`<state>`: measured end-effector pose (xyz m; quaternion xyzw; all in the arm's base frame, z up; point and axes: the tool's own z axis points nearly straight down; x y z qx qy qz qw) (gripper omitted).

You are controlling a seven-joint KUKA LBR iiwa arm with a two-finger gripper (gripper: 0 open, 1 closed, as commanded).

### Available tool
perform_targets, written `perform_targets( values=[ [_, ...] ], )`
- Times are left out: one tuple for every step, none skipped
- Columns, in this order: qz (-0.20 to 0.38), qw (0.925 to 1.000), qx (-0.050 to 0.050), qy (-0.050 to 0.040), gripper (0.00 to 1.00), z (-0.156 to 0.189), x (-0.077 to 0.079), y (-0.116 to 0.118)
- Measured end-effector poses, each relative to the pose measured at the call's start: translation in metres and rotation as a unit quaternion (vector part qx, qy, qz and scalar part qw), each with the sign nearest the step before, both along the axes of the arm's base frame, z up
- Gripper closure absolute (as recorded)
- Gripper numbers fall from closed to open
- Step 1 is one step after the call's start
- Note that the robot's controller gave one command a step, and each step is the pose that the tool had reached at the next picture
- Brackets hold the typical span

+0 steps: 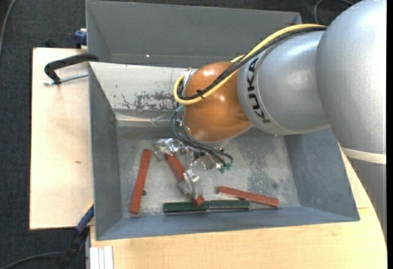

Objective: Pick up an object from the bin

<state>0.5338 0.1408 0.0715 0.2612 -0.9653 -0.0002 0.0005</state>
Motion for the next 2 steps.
perform_targets(
  values=[
    [0.191, 0.9816, 0.001, -0.0043, 0.0, 0.0, 0.053, -0.045],
    [0.254, 0.9671, 0.0, -0.0043, 0.0, 0.003, 0.069, -0.109]
  ],
)
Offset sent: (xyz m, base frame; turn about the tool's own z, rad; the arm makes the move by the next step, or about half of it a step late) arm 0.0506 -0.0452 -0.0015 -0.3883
